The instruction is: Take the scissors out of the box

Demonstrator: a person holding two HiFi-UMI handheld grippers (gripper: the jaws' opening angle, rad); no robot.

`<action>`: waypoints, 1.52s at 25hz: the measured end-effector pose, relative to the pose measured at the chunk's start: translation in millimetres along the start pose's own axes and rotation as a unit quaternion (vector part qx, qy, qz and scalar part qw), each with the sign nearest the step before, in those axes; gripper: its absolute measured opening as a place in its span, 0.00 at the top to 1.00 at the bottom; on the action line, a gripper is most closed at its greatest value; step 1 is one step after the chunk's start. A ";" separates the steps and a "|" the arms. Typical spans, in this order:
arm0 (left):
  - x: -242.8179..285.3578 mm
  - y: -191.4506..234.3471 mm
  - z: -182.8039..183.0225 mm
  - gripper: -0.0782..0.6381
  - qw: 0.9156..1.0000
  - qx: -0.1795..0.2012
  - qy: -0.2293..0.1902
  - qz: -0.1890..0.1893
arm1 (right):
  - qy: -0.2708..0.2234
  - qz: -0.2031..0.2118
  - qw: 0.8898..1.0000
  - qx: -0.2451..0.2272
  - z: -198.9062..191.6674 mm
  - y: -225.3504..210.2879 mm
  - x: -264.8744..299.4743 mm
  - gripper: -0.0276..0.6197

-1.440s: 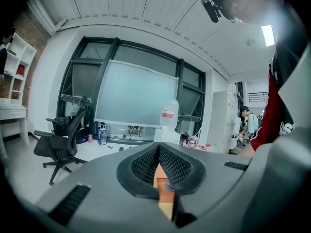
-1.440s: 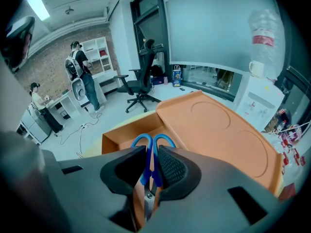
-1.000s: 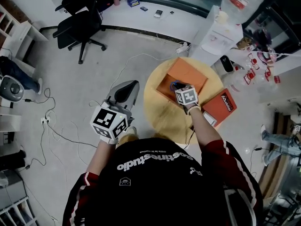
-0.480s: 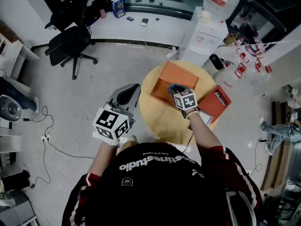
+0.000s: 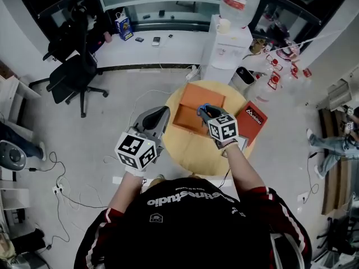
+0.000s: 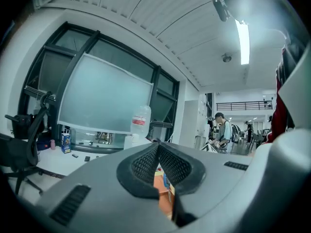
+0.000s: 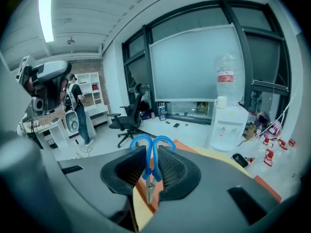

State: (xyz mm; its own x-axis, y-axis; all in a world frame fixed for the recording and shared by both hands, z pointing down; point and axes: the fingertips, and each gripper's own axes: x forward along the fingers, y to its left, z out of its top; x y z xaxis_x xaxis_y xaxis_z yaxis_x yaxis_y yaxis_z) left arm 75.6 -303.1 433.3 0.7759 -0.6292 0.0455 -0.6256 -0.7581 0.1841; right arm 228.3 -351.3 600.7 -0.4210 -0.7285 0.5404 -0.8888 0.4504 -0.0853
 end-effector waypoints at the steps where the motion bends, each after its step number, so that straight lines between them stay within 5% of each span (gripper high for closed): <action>1: 2.1 -1.9 0.7 0.87 1.000 0.001 0.000 -0.007 | -0.007 -0.004 1.000 0.003 5.1 0.8 -5.2 0.80; 17: 29.4 10.9 29.5 0.87 0.999 0.020 0.000 -0.040 | -0.089 -0.093 0.990 0.057 40.9 -13.3 -108.2 0.80; 38: 81.6 -40.7 52.4 0.87 0.993 0.044 -0.016 -0.112 | -0.182 -0.179 0.965 0.064 82.4 -14.3 -228.4 0.80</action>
State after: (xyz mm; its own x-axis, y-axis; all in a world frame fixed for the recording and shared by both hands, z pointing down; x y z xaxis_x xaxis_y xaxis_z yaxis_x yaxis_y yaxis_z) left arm 160.2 -332.6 378.1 0.8939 -0.4480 -0.0181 -0.4442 -0.8904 0.0995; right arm 322.3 -233.9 409.6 -0.0972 -0.9693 0.2260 -0.9944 0.0851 -0.0626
